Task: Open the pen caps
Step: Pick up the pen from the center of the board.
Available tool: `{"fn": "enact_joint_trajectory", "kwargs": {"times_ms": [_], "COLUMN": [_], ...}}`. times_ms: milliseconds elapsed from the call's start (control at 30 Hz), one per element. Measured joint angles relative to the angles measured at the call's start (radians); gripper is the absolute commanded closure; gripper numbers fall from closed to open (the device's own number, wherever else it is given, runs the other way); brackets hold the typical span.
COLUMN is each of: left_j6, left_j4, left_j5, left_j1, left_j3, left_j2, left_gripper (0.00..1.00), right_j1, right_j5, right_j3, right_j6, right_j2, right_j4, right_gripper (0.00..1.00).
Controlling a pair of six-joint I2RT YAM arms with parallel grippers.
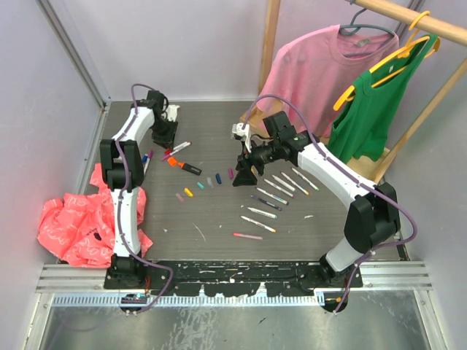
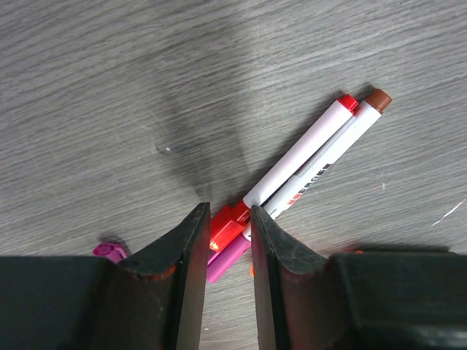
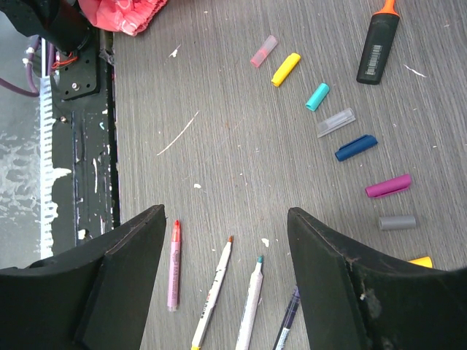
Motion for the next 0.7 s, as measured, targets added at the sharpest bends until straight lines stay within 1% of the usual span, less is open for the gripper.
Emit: {"fn": "enact_joint_trajectory", "kwargs": {"times_ms": [100,267,467,533,700], "left_j6": [-0.005,-0.016,-0.031,-0.035,-0.037], "left_j4": [0.0,0.0,0.008,0.014,0.031], "left_j5": [-0.006,-0.023,-0.051,-0.06,-0.089], "left_j1": [0.0,-0.001,-0.003,-0.003,-0.002], "left_j3": [0.001,0.005,0.012,0.012,0.01], "left_j2": [0.002,0.005,0.007,0.007,0.007], "left_gripper": [0.69,0.79,0.86,0.85,0.75], "right_j1": [0.0,0.0,0.0,0.0,0.0], "right_j5": [0.0,0.0,0.0,-0.001,-0.001], "right_j3": [0.0,0.0,0.0,0.0,0.0], "right_j6": [0.0,0.0,-0.001,-0.002,-0.004], "right_j2": [0.0,0.0,0.0,0.002,0.011], "right_j4": [0.0,0.0,-0.001,-0.002,-0.005], "right_gripper": [0.27,0.27,0.27,0.27,0.27]}}
